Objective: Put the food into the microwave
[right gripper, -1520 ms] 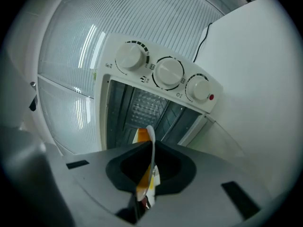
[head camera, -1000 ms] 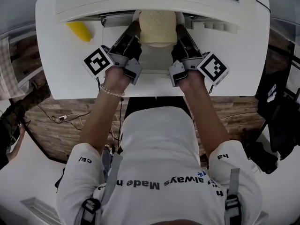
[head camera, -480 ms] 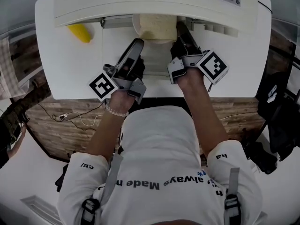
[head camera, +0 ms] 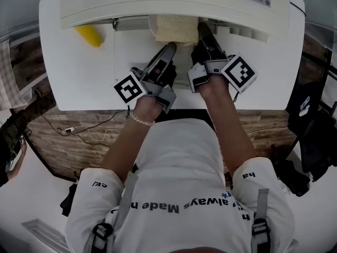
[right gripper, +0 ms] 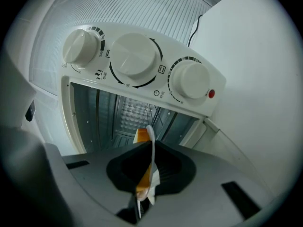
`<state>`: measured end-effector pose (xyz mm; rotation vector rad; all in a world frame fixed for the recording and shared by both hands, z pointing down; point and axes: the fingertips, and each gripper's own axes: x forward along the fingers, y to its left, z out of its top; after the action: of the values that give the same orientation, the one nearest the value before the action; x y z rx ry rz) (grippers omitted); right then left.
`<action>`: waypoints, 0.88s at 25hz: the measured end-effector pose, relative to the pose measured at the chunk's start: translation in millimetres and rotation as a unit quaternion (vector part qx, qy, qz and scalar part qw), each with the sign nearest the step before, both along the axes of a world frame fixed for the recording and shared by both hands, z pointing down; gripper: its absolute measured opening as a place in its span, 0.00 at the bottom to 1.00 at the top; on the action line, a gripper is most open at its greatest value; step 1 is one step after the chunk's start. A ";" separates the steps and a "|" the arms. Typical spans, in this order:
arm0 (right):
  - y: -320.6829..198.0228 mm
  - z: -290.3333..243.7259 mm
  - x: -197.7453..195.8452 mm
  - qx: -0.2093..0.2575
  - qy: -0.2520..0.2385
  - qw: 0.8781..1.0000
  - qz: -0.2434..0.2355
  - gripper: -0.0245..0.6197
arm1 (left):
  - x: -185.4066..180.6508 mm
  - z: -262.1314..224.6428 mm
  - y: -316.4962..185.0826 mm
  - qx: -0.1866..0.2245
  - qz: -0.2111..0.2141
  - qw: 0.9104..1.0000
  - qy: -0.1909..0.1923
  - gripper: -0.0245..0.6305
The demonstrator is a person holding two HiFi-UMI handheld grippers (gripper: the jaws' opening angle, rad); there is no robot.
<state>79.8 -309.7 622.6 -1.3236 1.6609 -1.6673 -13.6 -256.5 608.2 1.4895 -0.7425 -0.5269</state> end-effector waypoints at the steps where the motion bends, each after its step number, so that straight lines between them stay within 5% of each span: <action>1: 0.1 0.3 0.4 -0.001 0.001 1.000 0.001 0.08 | 1.2 1.2 -1.1 -0.005 0.000 1.000 0.000 0.16; 5: -3.6 0.0 2.5 0.004 -0.002 1.000 0.001 0.08 | 4.9 4.2 -3.5 -0.018 -0.003 1.000 -0.004 0.08; 10: -5.4 -1.2 4.2 0.009 -0.002 1.000 -0.004 0.10 | 4.8 5.1 -4.6 -0.029 -0.016 0.999 0.008 0.07; 14: -0.5 -6.3 10.8 0.014 -0.009 1.000 0.003 0.24 | 5.7 3.8 -7.0 -0.028 -0.019 0.999 0.011 0.07; 22: 34.2 -25.0 14.8 0.029 -0.003 1.000 -0.008 0.25 | 3.3 2.4 -17.7 -0.024 -0.014 1.000 0.010 0.07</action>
<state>94.6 -275.4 597.6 -1.2808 1.7061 -1.6185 -10.3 -274.2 610.6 1.4288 -0.7569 -0.5407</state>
